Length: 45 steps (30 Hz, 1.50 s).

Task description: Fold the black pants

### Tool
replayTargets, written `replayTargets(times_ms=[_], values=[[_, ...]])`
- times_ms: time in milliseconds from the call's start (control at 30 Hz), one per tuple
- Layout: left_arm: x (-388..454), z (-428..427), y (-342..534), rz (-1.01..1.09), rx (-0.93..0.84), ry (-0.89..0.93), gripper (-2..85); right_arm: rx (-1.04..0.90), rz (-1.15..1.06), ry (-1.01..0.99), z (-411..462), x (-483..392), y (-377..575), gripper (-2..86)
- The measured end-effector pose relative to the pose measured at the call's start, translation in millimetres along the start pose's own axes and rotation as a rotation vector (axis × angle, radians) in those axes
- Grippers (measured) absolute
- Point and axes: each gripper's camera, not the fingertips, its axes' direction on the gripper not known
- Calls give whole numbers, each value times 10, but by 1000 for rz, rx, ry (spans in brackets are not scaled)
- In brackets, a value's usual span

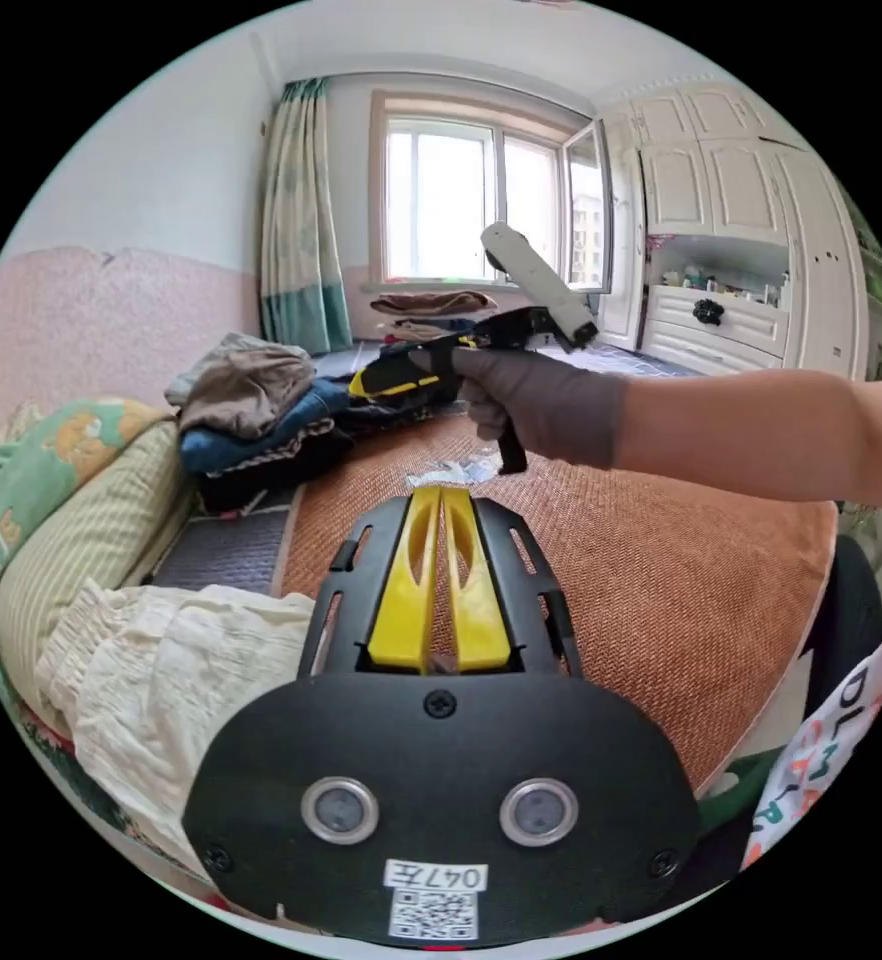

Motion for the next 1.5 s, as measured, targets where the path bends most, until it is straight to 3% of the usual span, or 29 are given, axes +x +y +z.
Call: replayTargets(times_ms=[67,200,433,600,800,900,1000,1067,1200,1367,1500], values=[[-245,139,-115,-57,-52,68,-10,-26,114,117,177,446,-145,51],[-664,316,-259,-160,-87,137,-10,-38,166,169,344,777,-305,78],[-1065,697,-532,-182,-187,274,-10,-156,-141,256,1071,-37,-524,105],[-1160,787,-714,-140,-209,284,-10,-199,-302,478,1390,-357,-416,8],[-1388,748,-821,-173,-177,294,-10,-217,-308,344,814,-8,237,-7],[-1533,665,-835,-220,-134,281,-10,-250,-466,408,267,149,1043,-8],[-1672,552,-832,-275,-80,263,-9,-279,-439,286,-517,550,1985,0],[-1760,476,-819,-315,-40,255,-9,-328,-314,246,-1126,1025,2867,20],[-1878,397,-836,-379,30,306,-5,-329,-75,419,-1960,1709,4323,105],[-1630,492,-1106,-309,9,440,48,-144,186,182,-2843,2434,6205,68],[-1151,592,-1421,-250,-49,456,64,-71,255,61,-2802,2848,7142,33]])
